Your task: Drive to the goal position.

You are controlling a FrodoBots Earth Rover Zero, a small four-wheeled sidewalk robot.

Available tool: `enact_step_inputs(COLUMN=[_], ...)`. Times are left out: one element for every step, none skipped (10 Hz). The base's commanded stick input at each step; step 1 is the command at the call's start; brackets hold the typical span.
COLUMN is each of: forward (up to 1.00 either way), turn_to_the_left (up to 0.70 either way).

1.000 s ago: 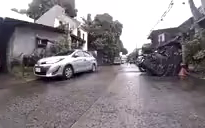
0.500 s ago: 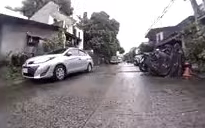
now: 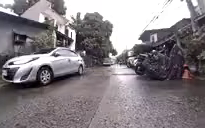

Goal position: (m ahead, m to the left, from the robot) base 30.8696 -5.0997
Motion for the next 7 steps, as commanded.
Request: enact_step_inputs(forward=[1.00,1.00,1.00,1.00,1.00,1.00,1.00], turn_to_the_left=[-0.17,0.00,0.00,-0.09,-0.26,0.00,0.00])
